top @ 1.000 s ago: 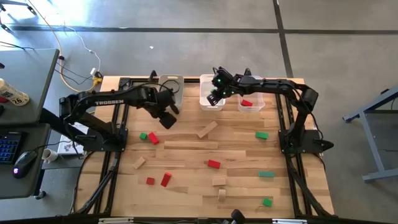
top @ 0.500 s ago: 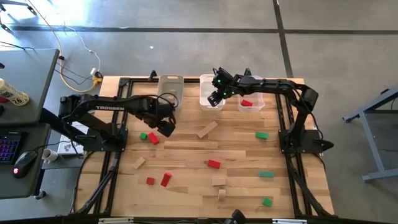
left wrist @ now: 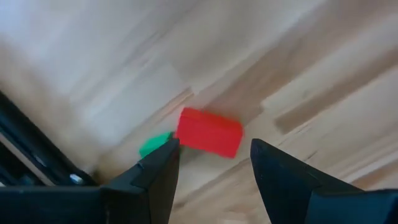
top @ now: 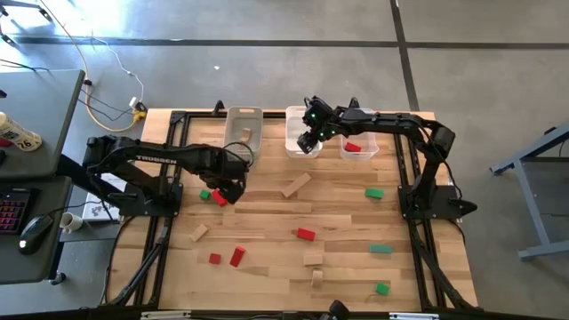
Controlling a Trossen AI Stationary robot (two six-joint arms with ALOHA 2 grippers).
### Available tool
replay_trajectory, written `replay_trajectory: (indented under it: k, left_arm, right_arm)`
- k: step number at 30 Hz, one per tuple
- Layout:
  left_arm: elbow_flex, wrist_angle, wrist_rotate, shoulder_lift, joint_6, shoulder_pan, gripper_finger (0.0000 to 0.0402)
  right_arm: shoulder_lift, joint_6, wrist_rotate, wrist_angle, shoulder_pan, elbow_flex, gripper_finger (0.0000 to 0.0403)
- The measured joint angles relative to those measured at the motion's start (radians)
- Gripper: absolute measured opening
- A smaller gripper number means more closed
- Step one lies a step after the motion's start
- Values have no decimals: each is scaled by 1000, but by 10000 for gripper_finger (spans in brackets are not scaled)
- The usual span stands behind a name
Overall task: Sort & place blocks by color
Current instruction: Put the red block into the transparent bin
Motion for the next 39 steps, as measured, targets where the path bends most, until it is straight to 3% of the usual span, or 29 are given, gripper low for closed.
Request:
replay_trajectory:
  k: [8,22,32,39]
  left_arm:
    - [-55,-4,27,0,491,-5,186]
    - [-56,36,17,0,1245,-6,186]
    - [-107,69,53,6,1451,-13,186]
    - [-184,151,39,6,1462,-27,186]
  right_arm:
    - [-9,23,-103,-17,1,0,154]
    - [-176,64,-14,-39,10,0,154]
    - [-213,64,58,-41,43,0,154]
    - [-213,87,60,-41,49,0,154]
